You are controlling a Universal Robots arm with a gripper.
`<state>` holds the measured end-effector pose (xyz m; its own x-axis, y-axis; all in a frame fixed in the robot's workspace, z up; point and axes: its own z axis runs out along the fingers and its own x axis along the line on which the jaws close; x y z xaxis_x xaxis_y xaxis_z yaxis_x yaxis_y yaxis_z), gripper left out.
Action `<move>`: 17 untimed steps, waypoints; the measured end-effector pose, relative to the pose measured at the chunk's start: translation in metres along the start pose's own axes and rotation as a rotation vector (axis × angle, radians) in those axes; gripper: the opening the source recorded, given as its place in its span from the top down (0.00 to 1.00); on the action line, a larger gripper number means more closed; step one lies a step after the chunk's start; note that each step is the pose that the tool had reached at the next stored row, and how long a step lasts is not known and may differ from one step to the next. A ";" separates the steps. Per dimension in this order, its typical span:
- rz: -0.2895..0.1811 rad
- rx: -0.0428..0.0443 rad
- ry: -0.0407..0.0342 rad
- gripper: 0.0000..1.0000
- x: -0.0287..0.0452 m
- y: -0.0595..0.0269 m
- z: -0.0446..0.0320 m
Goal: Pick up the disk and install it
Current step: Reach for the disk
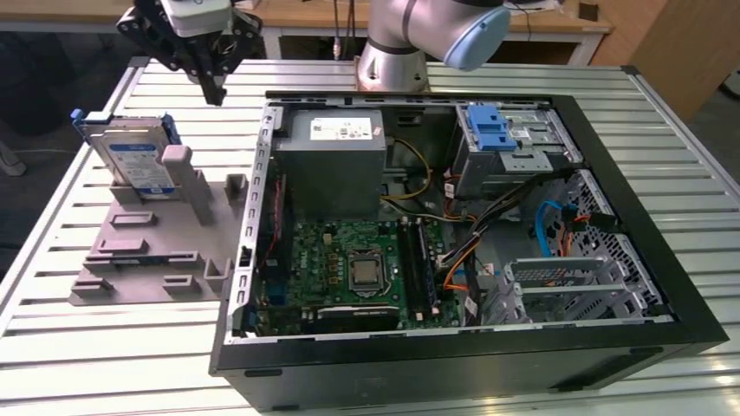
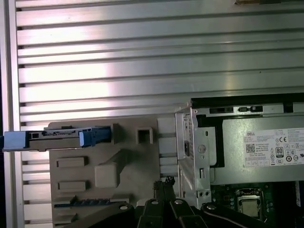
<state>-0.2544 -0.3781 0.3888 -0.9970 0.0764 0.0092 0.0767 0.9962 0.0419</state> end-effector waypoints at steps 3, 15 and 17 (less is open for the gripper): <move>0.000 0.0001 0.0004 0.89 0.0043 0.0010 0.0004; 0.000 0.0003 0.0020 0.89 0.0192 0.0033 0.0021; 0.000 0.0003 0.0024 0.89 0.0216 0.0037 0.0024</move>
<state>-0.2757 -0.3726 0.3868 -0.9970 0.0763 0.0116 0.0767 0.9962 0.0416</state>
